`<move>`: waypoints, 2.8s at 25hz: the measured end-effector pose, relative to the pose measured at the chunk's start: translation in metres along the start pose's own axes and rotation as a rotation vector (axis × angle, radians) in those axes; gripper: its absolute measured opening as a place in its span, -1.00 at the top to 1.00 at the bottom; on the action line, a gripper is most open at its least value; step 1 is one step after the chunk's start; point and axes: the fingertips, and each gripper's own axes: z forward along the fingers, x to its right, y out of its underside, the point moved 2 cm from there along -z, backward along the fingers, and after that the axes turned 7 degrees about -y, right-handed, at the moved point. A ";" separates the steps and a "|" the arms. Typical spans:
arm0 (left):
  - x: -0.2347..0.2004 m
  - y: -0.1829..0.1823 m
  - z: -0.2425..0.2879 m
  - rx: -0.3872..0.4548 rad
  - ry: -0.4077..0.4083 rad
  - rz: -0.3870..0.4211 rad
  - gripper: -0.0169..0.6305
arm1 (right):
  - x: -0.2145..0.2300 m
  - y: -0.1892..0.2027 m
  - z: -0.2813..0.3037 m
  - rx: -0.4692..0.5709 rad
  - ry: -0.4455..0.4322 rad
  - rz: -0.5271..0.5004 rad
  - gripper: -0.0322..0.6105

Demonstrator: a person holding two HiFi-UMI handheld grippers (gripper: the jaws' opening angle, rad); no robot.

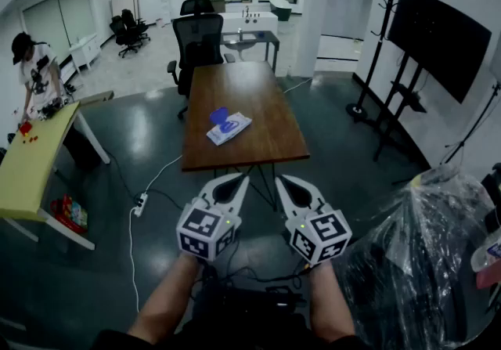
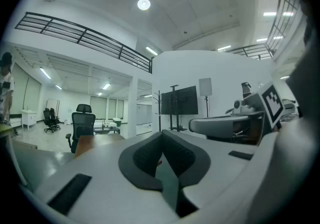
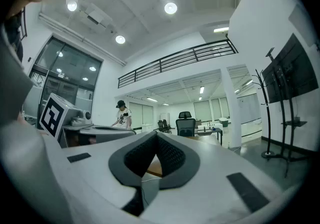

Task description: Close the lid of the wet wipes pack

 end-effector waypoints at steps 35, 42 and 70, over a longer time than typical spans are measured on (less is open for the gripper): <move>-0.143 0.020 0.061 -0.031 0.021 -0.054 0.93 | 0.026 0.011 0.146 -0.084 0.059 -0.002 0.87; -0.209 0.028 0.084 -0.042 0.068 -0.070 0.93 | 0.027 0.014 0.211 -0.122 0.116 0.001 0.87; -0.313 0.091 0.290 -0.200 -0.150 -0.075 0.93 | 0.232 0.062 0.371 -0.219 -0.061 0.033 0.87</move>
